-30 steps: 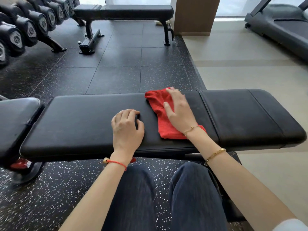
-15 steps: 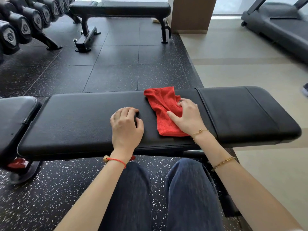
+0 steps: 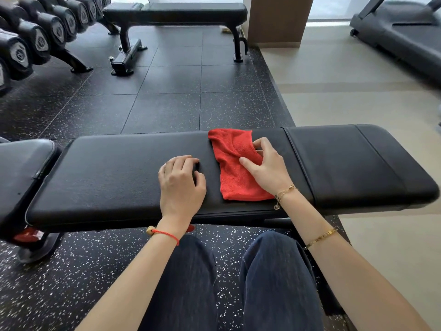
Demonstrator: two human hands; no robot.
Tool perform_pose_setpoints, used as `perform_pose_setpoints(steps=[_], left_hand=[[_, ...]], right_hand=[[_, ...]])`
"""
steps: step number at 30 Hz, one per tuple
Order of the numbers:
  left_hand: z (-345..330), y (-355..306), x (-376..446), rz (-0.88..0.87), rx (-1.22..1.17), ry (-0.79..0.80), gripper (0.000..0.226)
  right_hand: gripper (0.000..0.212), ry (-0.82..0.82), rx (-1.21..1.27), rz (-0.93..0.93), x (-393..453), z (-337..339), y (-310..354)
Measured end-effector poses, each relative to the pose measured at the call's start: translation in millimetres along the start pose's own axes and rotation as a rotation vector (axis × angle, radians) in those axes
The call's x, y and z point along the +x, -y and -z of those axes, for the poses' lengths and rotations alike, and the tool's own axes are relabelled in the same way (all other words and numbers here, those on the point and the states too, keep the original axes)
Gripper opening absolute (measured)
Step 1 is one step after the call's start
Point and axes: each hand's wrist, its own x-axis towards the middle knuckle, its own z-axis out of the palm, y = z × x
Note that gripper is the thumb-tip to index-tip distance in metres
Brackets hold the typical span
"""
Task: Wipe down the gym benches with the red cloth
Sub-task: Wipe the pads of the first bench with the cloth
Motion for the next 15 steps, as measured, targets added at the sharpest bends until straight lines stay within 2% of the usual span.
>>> perform_pose_setpoints(steps=[5,9,11,15], left_hand=[[-3,1,2,0.015,-0.004,-0.018,0.027],[-7,5,2,0.006,-0.009,-0.033,0.028],[-7,6,1,0.01,-0.006,-0.013,0.03],[7,-2,2,0.068,-0.033,0.095,0.031]], right_hand=[[0.036,0.001,0.074,-0.052,5,-3,-6],[0.046,0.013,0.281,-0.127,8,-3,-9],[0.047,0.023,0.381,-0.175,8,-3,-6],[0.046,0.043,0.417,-0.246,1,5,14]])
